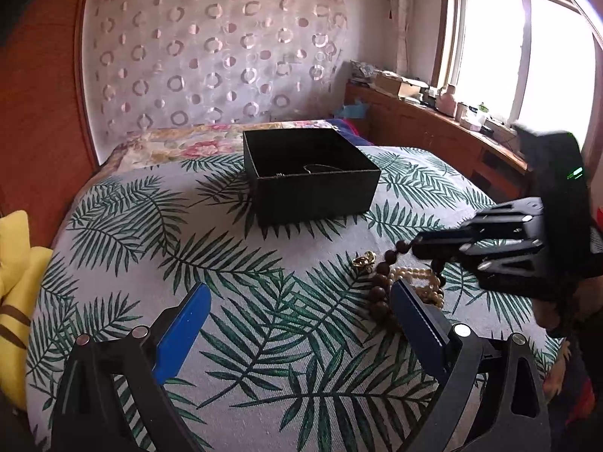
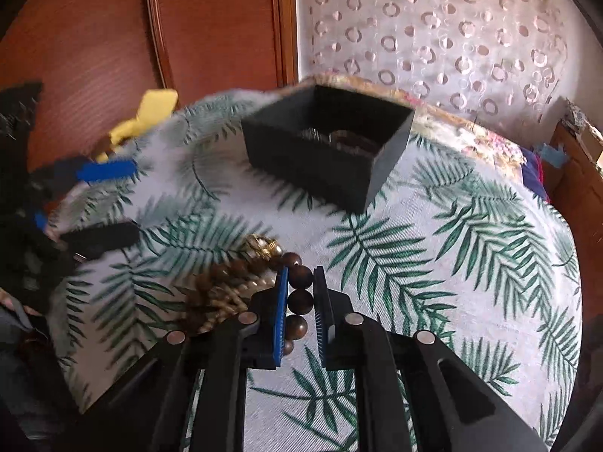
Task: Organize jewelry
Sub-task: 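Grasp the brown wooden bead bracelet with the right tool and lift it, then grasp the gold ring with the left tool while the right tool holds the bead bracelet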
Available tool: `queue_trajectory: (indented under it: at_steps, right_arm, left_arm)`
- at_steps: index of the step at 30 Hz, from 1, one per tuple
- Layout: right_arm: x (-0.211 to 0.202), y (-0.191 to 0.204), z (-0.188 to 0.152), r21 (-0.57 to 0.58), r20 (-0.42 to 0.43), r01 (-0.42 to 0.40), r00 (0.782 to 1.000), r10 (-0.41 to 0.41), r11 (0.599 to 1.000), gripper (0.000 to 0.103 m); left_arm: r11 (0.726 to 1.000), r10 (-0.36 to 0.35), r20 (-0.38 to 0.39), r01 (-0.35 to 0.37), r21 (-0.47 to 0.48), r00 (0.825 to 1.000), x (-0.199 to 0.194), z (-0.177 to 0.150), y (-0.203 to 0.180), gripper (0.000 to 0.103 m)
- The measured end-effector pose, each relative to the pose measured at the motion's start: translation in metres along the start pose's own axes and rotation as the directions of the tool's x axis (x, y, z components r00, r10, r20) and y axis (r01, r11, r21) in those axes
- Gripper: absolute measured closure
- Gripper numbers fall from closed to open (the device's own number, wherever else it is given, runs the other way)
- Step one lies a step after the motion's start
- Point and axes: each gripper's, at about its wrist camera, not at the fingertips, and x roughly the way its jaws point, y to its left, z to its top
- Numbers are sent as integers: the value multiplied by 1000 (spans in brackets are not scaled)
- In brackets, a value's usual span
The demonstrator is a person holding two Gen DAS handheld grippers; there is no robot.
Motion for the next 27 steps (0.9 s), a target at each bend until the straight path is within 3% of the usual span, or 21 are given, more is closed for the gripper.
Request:
queue_trajectory:
  at_steps: [14, 24, 27]
  right_arm:
    - [-82, 8, 15, 12, 184, -27, 983, 25, 1000, 88]
    - [-98, -7, 10, 41, 204, 8, 979, -16, 999, 88]
    - [-95, -11, 3, 54, 197, 11, 980, -22, 998, 88]
  left_arm:
    - [1000, -13, -29, 13, 10, 999, 9, -1, -6, 11]
    - [997, -47, -68, 51, 59, 997, 23, 7, -19, 11]
    - [994, -71, -99, 79, 77, 993, 34, 12, -26, 28]
